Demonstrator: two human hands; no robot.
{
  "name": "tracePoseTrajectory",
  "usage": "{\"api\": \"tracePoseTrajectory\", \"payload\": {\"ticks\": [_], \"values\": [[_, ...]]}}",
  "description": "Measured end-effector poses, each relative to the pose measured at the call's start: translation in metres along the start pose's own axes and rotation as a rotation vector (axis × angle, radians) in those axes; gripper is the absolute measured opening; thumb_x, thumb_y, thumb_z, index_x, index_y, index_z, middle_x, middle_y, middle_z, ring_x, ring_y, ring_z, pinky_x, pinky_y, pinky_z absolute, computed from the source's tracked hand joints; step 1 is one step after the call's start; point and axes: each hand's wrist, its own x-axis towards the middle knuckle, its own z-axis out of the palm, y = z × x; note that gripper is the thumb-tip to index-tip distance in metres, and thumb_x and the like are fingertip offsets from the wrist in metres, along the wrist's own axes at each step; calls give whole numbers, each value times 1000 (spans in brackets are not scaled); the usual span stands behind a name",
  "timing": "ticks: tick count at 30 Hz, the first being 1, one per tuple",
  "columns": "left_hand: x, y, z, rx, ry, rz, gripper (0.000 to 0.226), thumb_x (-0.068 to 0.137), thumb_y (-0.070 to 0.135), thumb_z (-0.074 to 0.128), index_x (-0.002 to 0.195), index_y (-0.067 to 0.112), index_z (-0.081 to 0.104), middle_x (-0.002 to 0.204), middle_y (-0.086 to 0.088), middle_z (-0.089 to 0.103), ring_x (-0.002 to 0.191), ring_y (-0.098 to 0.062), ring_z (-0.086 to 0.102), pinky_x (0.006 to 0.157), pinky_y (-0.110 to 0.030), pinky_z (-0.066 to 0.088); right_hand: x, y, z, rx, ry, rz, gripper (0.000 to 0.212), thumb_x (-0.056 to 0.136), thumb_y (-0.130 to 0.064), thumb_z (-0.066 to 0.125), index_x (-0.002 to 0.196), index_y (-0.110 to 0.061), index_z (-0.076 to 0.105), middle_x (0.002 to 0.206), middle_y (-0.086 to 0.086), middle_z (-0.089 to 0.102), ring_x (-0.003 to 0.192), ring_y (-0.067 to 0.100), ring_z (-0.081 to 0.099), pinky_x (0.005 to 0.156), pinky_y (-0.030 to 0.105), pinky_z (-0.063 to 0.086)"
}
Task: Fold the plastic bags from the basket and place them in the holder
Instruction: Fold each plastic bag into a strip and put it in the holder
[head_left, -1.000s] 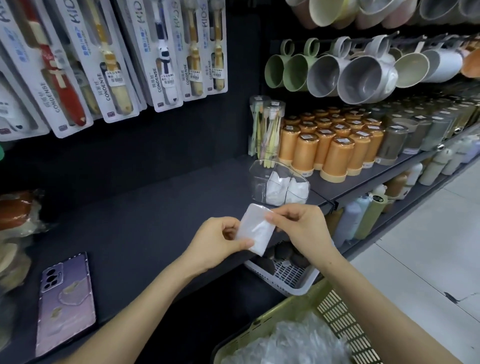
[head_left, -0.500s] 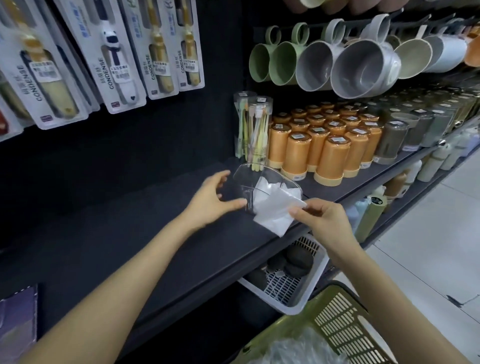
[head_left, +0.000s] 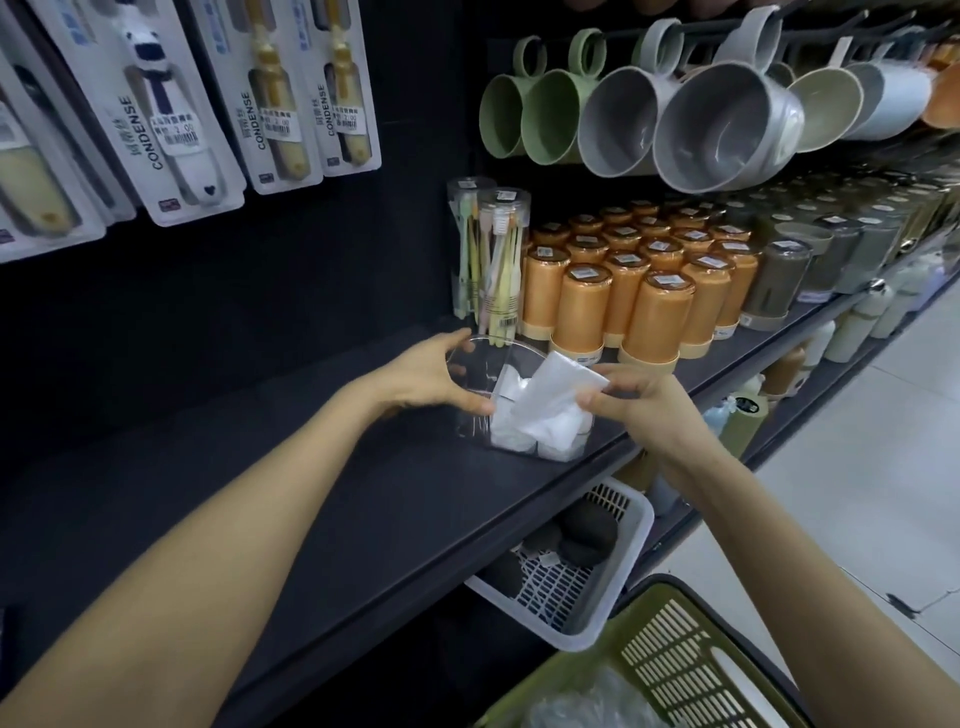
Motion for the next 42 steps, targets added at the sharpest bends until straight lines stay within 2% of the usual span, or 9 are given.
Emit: {"api": "tracePoseTrajectory", "payload": {"ticks": [5, 9, 15, 22, 26, 33, 38, 40, 42], "values": [[-33, -9, 9, -69, 65, 90, 111, 60, 12, 90, 150, 18, 26, 141, 7, 41, 121, -12, 50, 95, -22, 47, 1, -8, 16, 8, -48, 83, 26, 80, -9, 75, 75, 14, 63, 120, 7, 64, 114, 15, 56, 95, 35, 41], [-65, -15, 18, -109, 130, 145, 111, 57, 9, 91, 148, 18, 28, 137, 9, 40, 124, -12, 48, 99, -22, 47, -8, -16, 36, -300, -38, -4, 33, 78, -18, 75, 48, -21, 61, 122, 0, 60, 123, 16, 50, 101, 40, 36], [-129, -30, 33, -153, 309, 165, 116, 51, 16, 93, 148, 24, 29, 137, 18, 38, 128, -1, 43, 107, -22, 40, -39, -15, 65, -692, 66, -242, 13, 82, -24, 69, 78, -12, 74, 138, -3, 53, 126, 22, 44, 99, 34, 26], [-185, -55, 34, -148, 439, 166, 122, 42, 42, 94, 145, 37, 30, 138, 29, 35, 128, 7, 42, 107, -29, 42, -75, -17, 113, -768, 202, -501, 15, 67, -24, 63, 61, -12, 71, 114, 9, 68, 103, 34, 61, 89, 45, 39], [-194, -57, 33, -126, 480, 156, 112, 40, 46, 89, 133, 56, 28, 134, 38, 32, 121, 15, 43, 98, -18, 43, -79, -16, 131, -855, 289, -565, 12, 65, -20, 65, 56, -13, 68, 107, 9, 70, 95, 32, 63, 88, 38, 34], [-196, -54, 30, -61, 478, 139, 116, 52, 24, 95, 147, 29, 29, 138, 24, 33, 111, 13, 45, 85, 0, 34, -84, -12, 141, -999, 343, -592, 12, 69, -19, 69, 78, -10, 73, 110, 12, 68, 95, 33, 61, 92, 44, 31], [-200, -53, 32, -75, 464, 150, 116, 54, 24, 94, 148, 30, 27, 138, 26, 31, 117, 3, 48, 95, -18, 41, -91, -14, 131, -1035, 288, -796, 20, 69, -18, 75, 86, -14, 66, 117, 14, 63, 104, 31, 54, 98, 50, 33], [-200, -53, 33, -72, 457, 154, 116, 54, 24, 94, 148, 30, 26, 137, 26, 31, 118, 3, 47, 97, -19, 42, -92, -13, 128, -1003, 241, -806, 10, 80, -27, 68, 80, -17, 68, 119, 12, 62, 105, 32, 55, 98, 51, 33], [-201, -53, 33, -60, 452, 156, 116, 53, 26, 94, 148, 29, 27, 137, 25, 31, 119, 0, 48, 96, -20, 43, -91, -10, 127, -1005, 193, -751, 28, 89, -41, 56, 80, -19, 71, 121, 10, 62, 108, 31, 56, 101, 52, 32]]}}
